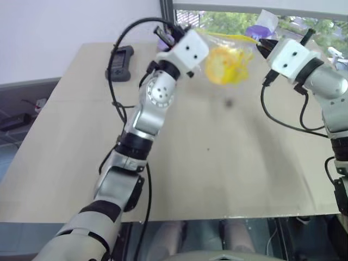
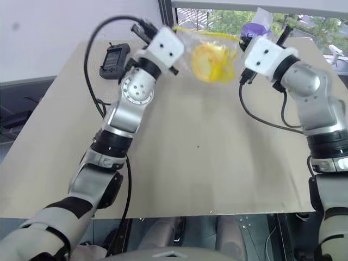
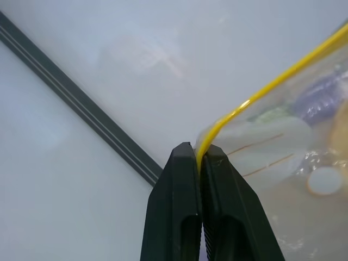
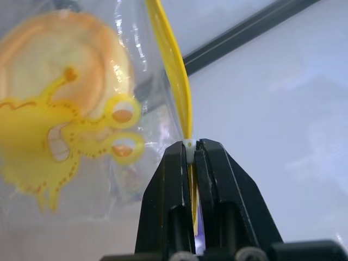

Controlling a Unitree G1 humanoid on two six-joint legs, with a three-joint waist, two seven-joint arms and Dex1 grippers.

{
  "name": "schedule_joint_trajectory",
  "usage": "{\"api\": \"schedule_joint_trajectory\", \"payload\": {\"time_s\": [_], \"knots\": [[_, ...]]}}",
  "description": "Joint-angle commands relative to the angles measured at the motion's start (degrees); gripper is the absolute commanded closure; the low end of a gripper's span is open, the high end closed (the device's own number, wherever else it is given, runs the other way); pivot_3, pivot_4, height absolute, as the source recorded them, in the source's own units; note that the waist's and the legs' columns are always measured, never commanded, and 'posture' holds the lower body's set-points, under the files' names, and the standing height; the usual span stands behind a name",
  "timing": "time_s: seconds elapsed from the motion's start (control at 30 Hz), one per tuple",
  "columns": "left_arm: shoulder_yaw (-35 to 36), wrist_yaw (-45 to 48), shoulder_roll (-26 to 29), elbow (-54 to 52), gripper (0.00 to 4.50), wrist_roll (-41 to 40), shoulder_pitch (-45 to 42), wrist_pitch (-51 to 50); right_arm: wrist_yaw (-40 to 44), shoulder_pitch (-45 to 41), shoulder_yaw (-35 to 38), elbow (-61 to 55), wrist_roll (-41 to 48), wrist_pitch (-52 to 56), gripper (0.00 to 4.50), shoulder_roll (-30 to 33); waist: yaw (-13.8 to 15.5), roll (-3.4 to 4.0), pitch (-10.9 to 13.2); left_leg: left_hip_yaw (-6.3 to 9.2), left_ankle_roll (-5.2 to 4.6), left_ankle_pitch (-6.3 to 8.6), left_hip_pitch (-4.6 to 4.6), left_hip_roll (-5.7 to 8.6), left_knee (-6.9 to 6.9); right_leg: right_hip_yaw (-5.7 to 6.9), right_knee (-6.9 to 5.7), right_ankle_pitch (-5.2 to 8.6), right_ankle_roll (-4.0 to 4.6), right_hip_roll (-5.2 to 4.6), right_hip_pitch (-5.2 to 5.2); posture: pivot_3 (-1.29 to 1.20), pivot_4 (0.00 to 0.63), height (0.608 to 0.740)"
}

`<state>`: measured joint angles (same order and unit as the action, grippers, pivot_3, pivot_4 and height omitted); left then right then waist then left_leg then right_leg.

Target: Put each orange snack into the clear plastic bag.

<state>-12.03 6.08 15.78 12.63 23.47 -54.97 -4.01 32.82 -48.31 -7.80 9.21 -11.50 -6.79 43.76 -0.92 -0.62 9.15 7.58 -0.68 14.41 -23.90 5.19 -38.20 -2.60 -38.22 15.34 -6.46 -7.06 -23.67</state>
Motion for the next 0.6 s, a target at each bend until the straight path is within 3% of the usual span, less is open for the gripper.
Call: {"api": "schedule_joint_trajectory", "payload": {"time_s": [0.03, 0.13, 0.37, 0.47, 0.57, 0.6], "knots": [[-2.53, 5.50, 1.72, -2.82, 4.50, 0.15, 5.62, -0.77, 7.36, 4.79, 0.81, -3.97, 3.66, 4.57, 4.47, 1.86, -0.09, 0.01, 0.00, 0.00, 0.00, 0.00, 0.00, 0.02, -0.01, 0.00, -0.03, 0.00, 0.00, 0.00, -0.01, 0.00, 0.150, 0.740], [-7.28, 16.70, 4.33, -10.64, 4.50, 0.11, 14.92, -7.25, 14.90, 11.66, -0.33, -9.94, 5.95, 11.14, 4.47, 4.11, -0.41, 0.03, 0.00, 0.01, -0.01, 0.00, 0.01, 0.04, 0.00, -0.02, -0.09, 0.00, 0.00, 0.00, -0.01, 0.00, 0.150, 0.740], [-12.40, 32.28, 9.21, -25.31, 4.50, -1.16, 24.40, -14.61, 22.57, 19.69, -0.94, -18.54, 8.55, 18.36, 4.47, 6.88, -0.90, 0.08, 0.04, 0.03, -0.01, 0.00, 0.12, -0.01, -0.15, -0.02, -0.38, 0.01, 0.01, 0.03, 0.03, 0.00, 0.150, 0.740], [-12.06, 33.29, 8.35, -27.54, 3.56, -1.95, 25.63, -16.42, 23.55, 20.34, -0.36, -18.74, 8.30, 18.56, 3.50, 8.18, -0.91, 0.08, 0.04, 0.03, -0.02, 0.01, 0.18, -0.01, -0.19, -0.02, -0.42, 0.01, 0.00, 0.04, 0.10, 0.00, 0.150, 0.740], [-10.14, 35.01, 8.42, -29.93, 2.33, -4.37, 26.38, -17.31, 27.12, 22.61, 1.24, -20.31, 10.52, 21.41, 2.22, 11.16, -0.85, 0.07, 0.05, 0.05, -0.02, 0.01, 0.16, -0.01, -0.20, -0.01, -0.45, 0.01, 0.00, 0.04, 0.09, 0.00, 0.150, 0.740], [-8.90, 35.66, 8.90, -31.02, 2.30, -5.64, 26.83, -17.52, 29.11, 23.98, 2.07, -21.27, 11.83, 22.14, 1.94, 12.93, -0.65, 0.07, 0.05, 0.06, -0.02, 0.01, 0.16, -0.02, -0.20, 0.00, -0.44, 0.01, 0.00, 0.04, 0.09, 0.00, 0.150, 0.740]]}}
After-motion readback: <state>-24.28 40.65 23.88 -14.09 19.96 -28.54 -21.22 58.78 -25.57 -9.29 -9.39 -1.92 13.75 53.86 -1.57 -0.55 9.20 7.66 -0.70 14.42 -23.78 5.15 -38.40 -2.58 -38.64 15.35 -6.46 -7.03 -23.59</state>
